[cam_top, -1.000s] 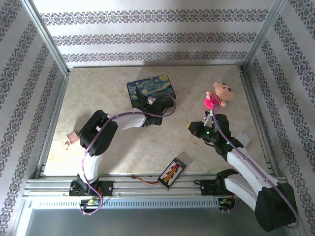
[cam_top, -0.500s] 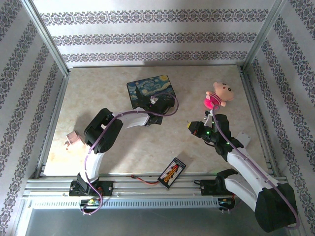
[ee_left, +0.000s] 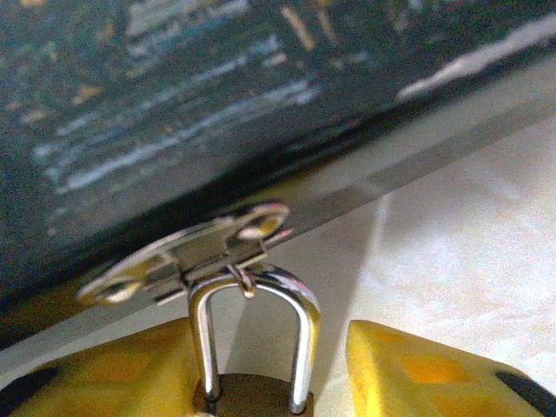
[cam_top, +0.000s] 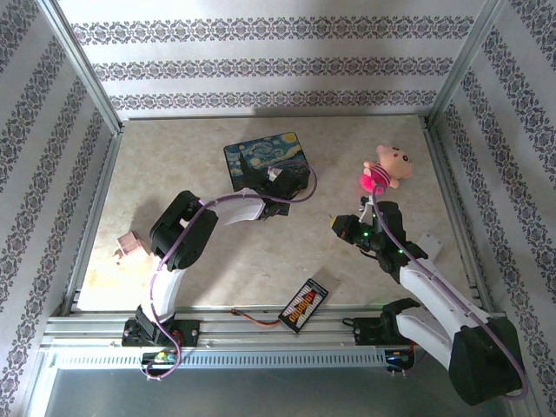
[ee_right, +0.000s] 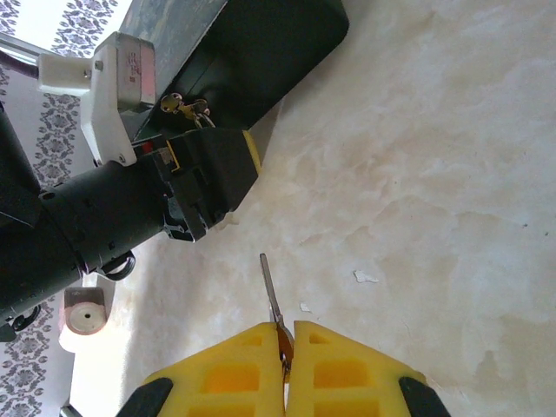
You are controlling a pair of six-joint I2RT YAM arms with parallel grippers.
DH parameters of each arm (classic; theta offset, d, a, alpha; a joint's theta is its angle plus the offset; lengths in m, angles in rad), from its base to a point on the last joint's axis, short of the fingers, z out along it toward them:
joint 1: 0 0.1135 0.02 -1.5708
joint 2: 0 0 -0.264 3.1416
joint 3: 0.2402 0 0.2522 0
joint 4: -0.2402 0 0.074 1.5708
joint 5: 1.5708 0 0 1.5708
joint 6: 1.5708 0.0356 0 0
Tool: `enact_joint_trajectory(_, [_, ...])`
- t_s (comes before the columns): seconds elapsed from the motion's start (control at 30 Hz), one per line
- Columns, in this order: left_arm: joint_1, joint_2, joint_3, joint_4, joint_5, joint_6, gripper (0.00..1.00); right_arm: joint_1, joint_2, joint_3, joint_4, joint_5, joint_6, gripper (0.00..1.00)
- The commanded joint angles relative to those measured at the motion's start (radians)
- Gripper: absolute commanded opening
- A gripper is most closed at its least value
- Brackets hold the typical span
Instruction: Unlock a padlock with a key
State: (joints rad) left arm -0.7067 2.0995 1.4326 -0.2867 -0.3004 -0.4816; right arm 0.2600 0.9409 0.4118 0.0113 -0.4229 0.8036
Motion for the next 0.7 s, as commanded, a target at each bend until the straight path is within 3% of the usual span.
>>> enact_joint_trajectory(0.0, [0.000, -0.009, -0.018, 0.033, 0.013, -0.027, 0.41, 0.014, 0.008, 0.034, 0.033, 0.018, -0.020, 0.00])
enact_joint_trajectory(0.17, [-0.001, -0.022, -0.039, 0.046, 0.046, -0.056, 0.37, 0.016, 0.025, 0.038, 0.039, 0.016, -0.022, 0.00])
enact_joint_trajectory(0.4, [0.000, -0.002, -0.012, 0.014, 0.007, -0.072, 0.52, 0.018, 0.037, 0.046, 0.044, 0.013, -0.024, 0.00])
enact_joint_trajectory(0.67, [0.000, 0.040, 0.058, -0.068, -0.032, -0.087, 0.47, 0.018, 0.037, 0.050, 0.043, 0.013, -0.026, 0.00])
